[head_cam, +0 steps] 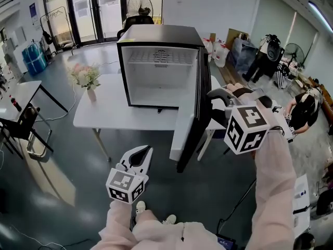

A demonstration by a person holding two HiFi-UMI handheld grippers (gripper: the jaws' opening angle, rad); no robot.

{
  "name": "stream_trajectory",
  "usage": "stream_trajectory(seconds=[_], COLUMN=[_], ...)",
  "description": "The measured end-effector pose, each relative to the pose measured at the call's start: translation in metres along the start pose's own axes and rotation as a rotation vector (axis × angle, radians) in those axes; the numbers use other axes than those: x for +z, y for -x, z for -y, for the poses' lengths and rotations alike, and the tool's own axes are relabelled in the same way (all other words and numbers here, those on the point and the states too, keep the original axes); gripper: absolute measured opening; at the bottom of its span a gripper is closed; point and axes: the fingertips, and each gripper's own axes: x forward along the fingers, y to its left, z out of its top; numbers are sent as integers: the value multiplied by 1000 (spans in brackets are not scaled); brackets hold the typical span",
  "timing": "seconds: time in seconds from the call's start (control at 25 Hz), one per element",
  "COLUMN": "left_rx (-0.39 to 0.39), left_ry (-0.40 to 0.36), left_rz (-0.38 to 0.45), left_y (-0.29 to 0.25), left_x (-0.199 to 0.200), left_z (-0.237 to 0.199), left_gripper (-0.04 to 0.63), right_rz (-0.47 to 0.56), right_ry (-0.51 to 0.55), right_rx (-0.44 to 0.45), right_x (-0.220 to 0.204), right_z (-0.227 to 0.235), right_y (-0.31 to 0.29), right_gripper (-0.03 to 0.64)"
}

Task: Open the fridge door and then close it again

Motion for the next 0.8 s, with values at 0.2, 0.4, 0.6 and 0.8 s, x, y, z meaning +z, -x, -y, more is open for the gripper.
stream_trajectory(seconds=[0.2, 0.4, 0.6, 0.8], left_rx=[-5, -22, -36, -36], left_ry=[-19, -34, -52, -59], left_rz=[-16, -28, -37, -37], left_y=[5, -1, -5, -6], left_x=[-6, -10, -9, -11], left_z=[3, 21, 37, 43], left_gripper=[11, 11, 11, 11], right_rz=[-27, -1, 18, 13], right_ry=[35, 44, 32, 35], right_rx=[-2, -13, -32, -39], right_x=[-13, -35, -40, -39], right_z=[-7, -14, -16, -18], right_y=[6, 15, 23, 24], right_gripper=[146, 146, 146, 144])
